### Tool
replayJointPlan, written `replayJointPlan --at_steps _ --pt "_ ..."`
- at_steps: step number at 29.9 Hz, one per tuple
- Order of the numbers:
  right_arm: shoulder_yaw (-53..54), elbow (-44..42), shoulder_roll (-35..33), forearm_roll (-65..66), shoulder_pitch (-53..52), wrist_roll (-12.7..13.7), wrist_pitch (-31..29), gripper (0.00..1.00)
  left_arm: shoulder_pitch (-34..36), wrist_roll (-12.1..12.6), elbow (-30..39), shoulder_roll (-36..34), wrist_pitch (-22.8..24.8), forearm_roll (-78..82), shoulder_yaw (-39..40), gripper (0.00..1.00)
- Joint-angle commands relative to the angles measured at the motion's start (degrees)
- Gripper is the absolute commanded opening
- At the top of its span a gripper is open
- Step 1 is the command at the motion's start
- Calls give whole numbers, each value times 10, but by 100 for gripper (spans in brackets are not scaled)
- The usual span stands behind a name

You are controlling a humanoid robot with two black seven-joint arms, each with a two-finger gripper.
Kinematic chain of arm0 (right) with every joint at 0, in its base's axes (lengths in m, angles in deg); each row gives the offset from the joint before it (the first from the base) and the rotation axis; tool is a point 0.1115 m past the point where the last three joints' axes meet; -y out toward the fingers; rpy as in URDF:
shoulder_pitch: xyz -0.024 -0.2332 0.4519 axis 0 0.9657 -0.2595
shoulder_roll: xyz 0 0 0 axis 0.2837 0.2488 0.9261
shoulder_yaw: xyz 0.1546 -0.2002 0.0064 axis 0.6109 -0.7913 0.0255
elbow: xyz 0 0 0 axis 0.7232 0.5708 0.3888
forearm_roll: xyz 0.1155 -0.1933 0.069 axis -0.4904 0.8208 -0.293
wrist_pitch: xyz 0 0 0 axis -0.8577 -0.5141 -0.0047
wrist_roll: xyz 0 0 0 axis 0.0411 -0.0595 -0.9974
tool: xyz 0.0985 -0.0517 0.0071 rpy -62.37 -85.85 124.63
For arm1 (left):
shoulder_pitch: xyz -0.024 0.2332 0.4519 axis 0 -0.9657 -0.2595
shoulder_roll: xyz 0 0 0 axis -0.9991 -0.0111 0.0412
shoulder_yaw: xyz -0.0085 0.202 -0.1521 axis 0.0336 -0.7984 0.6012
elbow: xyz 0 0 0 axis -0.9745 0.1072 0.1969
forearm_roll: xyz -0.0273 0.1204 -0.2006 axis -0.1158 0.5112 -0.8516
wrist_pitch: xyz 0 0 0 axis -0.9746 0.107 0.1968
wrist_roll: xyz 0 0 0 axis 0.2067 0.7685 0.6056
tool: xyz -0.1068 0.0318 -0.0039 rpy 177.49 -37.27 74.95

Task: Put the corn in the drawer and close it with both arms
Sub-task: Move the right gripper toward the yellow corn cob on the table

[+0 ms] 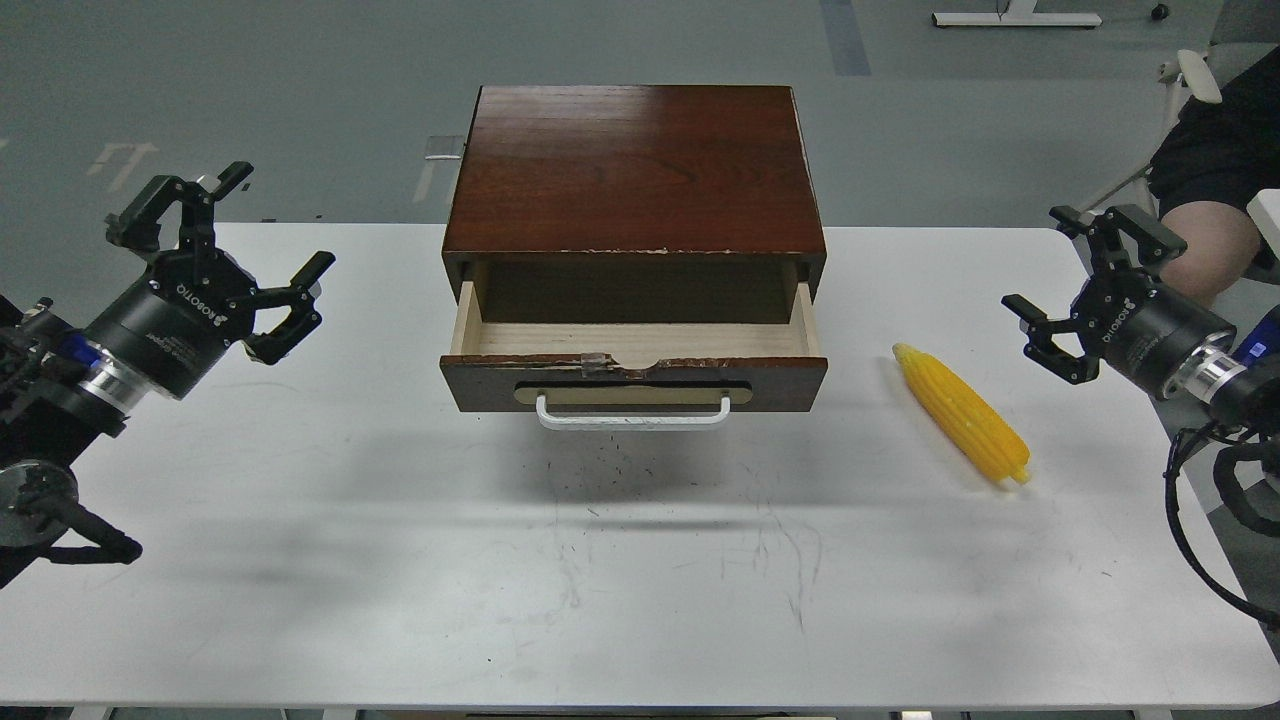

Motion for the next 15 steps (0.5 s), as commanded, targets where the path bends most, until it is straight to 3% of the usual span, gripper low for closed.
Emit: replayJointPlan --at_steps 1,10,15 --pt "0 0 -2 1 6 0 0 100 -6 0 0 3 0 1 1 100" --pt "2 -4 -2 6 8 0 0 100 4 0 -24 -5 0 2 4 100" --pt "3 -8 -4 13 3 0 0 100 13 0 -55 -7 0 2 63 100"
